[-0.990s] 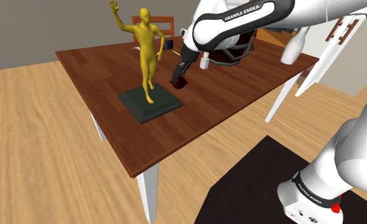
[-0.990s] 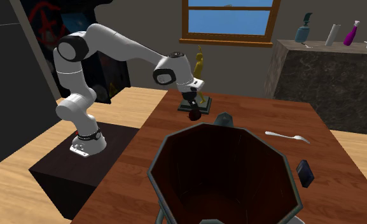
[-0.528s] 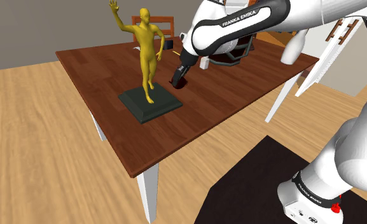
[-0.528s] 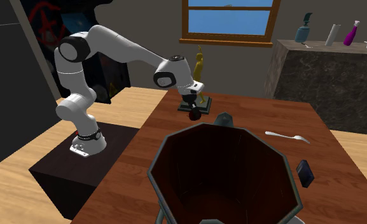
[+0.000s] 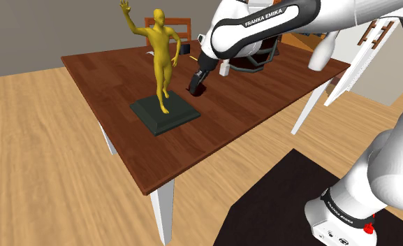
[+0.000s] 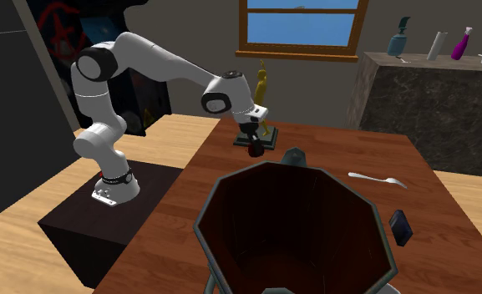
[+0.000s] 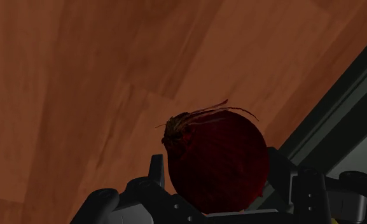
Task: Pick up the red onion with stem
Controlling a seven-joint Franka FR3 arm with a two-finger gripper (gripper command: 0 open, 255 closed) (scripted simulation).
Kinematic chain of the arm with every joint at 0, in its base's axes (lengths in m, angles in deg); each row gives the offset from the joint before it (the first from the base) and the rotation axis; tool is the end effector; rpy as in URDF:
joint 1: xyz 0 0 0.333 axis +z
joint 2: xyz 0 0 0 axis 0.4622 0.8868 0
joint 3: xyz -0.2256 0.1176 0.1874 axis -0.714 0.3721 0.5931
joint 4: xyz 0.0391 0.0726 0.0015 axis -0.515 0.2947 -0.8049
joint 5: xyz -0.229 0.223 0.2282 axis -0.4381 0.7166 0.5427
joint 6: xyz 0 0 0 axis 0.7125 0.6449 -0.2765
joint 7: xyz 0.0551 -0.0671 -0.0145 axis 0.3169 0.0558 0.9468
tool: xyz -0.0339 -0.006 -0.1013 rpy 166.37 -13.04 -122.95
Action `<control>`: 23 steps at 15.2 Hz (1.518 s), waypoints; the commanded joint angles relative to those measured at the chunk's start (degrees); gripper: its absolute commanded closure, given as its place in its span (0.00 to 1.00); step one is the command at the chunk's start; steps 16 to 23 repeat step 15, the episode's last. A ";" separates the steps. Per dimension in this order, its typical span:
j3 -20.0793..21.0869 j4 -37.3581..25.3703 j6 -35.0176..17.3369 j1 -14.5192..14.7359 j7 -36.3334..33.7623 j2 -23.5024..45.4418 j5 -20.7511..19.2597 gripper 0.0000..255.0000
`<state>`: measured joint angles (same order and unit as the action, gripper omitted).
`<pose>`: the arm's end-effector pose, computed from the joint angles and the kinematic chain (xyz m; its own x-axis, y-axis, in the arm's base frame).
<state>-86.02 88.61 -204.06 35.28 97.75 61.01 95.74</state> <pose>0.5979 0.1097 0.4278 0.8447 0.4350 0.3118 0.4611 -0.8873 -0.0113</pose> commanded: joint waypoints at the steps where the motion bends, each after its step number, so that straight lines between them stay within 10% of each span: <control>1: -0.02 -0.75 1.24 0.03 -0.27 -0.48 -0.17 1.00; 23: -0.19 -6.82 10.01 -0.06 -1.52 -3.22 -1.01 1.00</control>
